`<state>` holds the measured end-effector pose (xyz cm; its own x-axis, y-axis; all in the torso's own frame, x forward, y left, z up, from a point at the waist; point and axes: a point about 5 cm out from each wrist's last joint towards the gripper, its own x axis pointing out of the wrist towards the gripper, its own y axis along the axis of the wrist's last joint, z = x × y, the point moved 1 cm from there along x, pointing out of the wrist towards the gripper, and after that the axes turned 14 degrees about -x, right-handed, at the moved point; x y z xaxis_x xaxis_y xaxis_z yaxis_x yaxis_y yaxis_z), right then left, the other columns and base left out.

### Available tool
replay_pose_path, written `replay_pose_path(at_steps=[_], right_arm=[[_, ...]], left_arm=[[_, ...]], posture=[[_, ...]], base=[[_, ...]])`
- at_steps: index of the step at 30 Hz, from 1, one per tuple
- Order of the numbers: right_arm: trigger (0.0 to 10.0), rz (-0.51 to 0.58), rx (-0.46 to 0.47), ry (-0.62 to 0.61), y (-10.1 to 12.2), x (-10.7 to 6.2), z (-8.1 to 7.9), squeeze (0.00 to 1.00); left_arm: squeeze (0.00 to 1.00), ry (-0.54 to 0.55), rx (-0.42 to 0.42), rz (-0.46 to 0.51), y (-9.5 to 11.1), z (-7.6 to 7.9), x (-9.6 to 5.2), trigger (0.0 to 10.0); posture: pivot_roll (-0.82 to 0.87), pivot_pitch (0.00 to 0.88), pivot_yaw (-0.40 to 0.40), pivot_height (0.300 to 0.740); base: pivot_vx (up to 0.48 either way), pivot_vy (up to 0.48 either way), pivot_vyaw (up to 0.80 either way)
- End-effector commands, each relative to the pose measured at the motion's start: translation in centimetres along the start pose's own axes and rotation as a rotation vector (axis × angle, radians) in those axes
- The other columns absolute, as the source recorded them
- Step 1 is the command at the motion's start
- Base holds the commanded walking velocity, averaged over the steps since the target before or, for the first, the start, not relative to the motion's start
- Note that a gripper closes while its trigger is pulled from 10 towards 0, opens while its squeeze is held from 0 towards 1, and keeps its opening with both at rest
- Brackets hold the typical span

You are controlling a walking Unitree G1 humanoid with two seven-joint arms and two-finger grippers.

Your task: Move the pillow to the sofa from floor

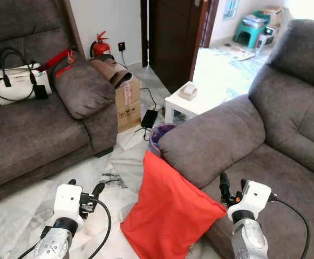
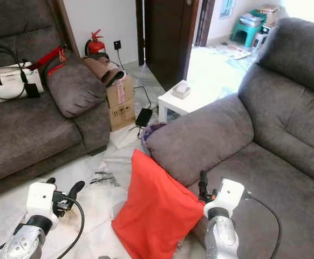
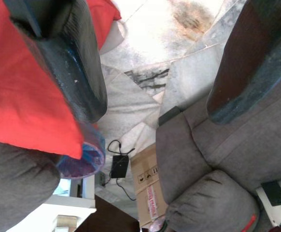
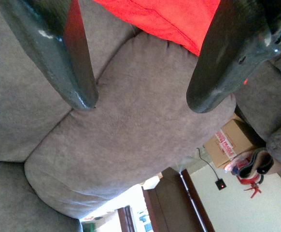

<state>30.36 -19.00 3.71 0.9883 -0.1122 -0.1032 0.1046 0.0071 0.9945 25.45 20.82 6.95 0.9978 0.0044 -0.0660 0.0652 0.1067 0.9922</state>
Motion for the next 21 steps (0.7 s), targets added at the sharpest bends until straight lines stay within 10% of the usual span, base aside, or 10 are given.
replay_pose_path(at_steps=[1, 21], right_arm=[[10.0, -0.003, -0.001, -0.002, -0.12, -0.17, 0.01, 0.00], [10.0, -0.038, 0.010, 0.041, -0.80, -0.40, -0.67, 0.00]], left_arm=[[0.00, 0.015, -0.004, -0.008, -0.08, -0.25, -0.24, 10.0], [0.00, 0.024, -0.011, -0.018, -0.24, -0.50, -0.40, 10.0]], posture=[[0.08, 0.137, 0.019, 0.671], [0.09, 0.144, 0.015, 0.643]], base=[[0.000, 0.000, 0.00], [0.000, 0.000, 0.00]])
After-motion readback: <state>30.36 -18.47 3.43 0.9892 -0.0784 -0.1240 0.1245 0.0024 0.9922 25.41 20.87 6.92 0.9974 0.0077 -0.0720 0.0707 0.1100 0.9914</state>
